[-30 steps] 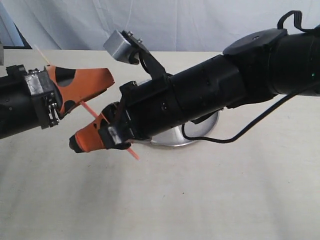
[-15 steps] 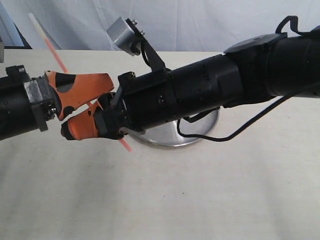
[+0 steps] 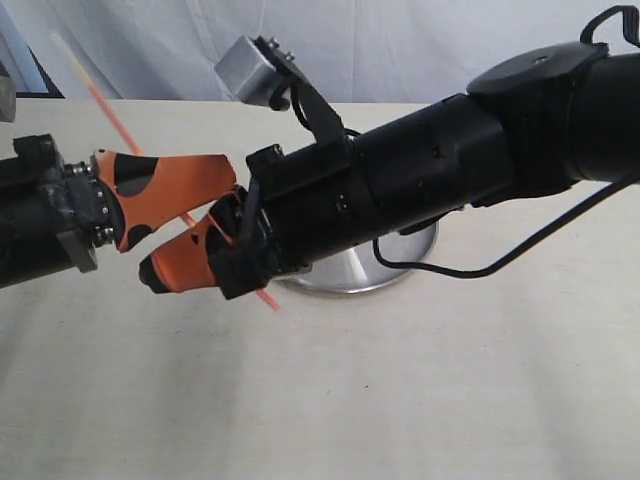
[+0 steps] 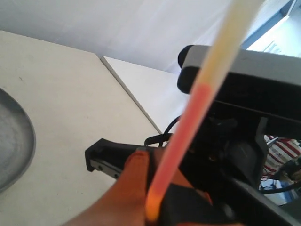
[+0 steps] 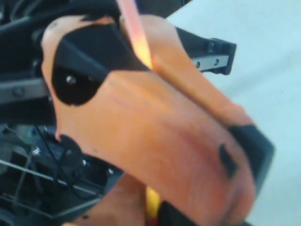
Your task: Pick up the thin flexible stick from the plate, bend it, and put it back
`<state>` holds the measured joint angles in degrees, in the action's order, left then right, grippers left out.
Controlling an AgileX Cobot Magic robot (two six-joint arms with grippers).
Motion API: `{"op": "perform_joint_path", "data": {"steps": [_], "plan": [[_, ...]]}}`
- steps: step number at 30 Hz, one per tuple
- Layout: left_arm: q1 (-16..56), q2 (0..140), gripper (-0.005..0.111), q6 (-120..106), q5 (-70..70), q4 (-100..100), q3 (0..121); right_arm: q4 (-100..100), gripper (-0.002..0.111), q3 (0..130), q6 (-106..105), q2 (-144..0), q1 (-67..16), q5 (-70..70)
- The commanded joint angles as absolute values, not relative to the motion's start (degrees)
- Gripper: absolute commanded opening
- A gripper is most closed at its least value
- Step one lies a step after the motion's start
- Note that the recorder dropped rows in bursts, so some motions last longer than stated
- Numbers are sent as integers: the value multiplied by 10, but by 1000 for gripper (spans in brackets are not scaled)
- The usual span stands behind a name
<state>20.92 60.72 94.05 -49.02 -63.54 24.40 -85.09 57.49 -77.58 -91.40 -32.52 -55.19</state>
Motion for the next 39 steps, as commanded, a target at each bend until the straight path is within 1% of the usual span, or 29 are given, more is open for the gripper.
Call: {"op": "perform_joint_path", "data": {"steps": [1, 4, 8, 11, 19, 26, 28, 33, 39], "plan": [[207, 617, 0, 929, -518, -564, 235, -728, 1, 580, -718, -897, -327, -540], [207, 617, 0, 930, -539, -533, 235, -689, 1, 580, -698, -904, -327, -522], [207, 617, 0, 948, -540, -516, 235, -687, 1, 580, -698, -933, -327, -516], [207, 617, 0, 972, -567, -499, 235, -688, 1, 580, -699, -967, -327, -504], [207, 617, 0, 970, -569, -488, 235, -752, 1, 580, -765, -999, -327, -527], [207, 617, 0, 999, -485, -462, 235, -754, 1, 580, -765, -974, -327, -641], [207, 617, 0, 1000, -467, -459, 235, -758, -1, 580, -761, -958, -327, -659], [207, 617, 0, 983, -419, -459, 235, -770, -1, 580, -716, -911, -327, -676], [207, 617, 0, 949, -426, -405, 235, -721, -1, 580, -644, -872, -327, -680]]}}
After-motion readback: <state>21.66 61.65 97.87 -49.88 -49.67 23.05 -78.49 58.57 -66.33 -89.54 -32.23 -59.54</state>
